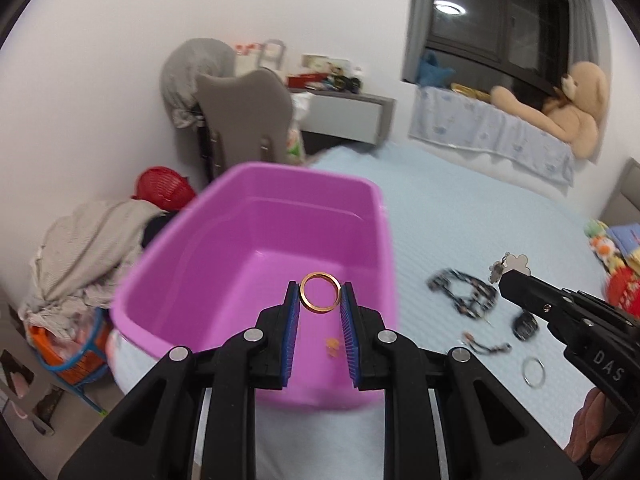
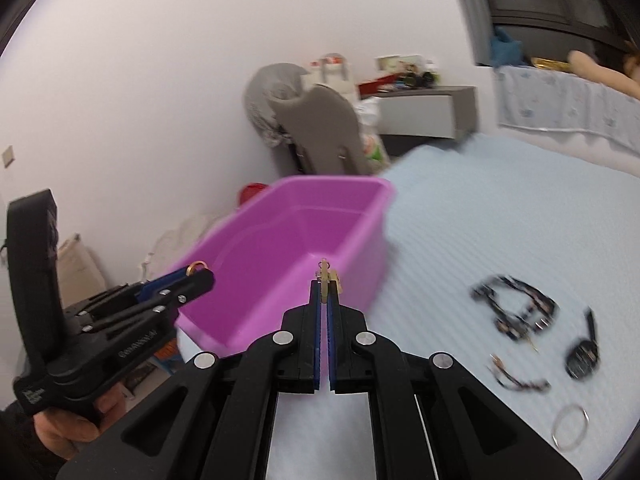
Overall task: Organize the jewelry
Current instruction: 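Carry the gold ring and flower charm over the pink tub with both tools, then open the left tool to drop the ring while the right tool releases the charm, then withdraw both tools from the pink tub toward the bed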
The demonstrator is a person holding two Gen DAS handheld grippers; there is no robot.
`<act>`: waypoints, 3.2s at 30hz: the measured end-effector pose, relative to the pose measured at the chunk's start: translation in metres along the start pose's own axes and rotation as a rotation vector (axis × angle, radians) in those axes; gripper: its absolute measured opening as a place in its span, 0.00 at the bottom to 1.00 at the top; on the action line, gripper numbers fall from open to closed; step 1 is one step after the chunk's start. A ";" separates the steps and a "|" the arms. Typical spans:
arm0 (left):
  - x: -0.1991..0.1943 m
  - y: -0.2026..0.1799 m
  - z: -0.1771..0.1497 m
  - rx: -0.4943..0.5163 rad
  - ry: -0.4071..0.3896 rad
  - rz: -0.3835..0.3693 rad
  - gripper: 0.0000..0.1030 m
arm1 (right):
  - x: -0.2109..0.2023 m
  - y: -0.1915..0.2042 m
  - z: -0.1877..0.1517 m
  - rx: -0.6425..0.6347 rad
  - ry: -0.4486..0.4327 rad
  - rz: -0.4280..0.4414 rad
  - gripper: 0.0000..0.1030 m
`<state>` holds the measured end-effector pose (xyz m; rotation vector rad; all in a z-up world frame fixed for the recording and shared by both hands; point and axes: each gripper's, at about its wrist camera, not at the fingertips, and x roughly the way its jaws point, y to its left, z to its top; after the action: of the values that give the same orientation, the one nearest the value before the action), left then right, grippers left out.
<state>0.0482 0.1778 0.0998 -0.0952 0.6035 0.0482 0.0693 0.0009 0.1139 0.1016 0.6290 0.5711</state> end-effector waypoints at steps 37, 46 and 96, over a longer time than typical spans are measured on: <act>0.104 0.082 0.009 -0.068 0.231 0.299 0.81 | 0.182 0.048 0.048 -0.118 0.320 -0.050 0.54; 0.099 0.083 0.005 -0.080 0.240 0.318 0.82 | 0.172 0.044 0.049 -0.094 0.306 -0.037 0.54; -0.022 -0.065 -0.021 0.050 0.085 0.169 0.86 | -0.049 -0.048 -0.032 0.144 0.020 -0.106 0.56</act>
<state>0.0228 0.1103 0.0996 0.0025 0.6963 0.1934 0.0408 -0.0680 0.1015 0.1967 0.6904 0.4249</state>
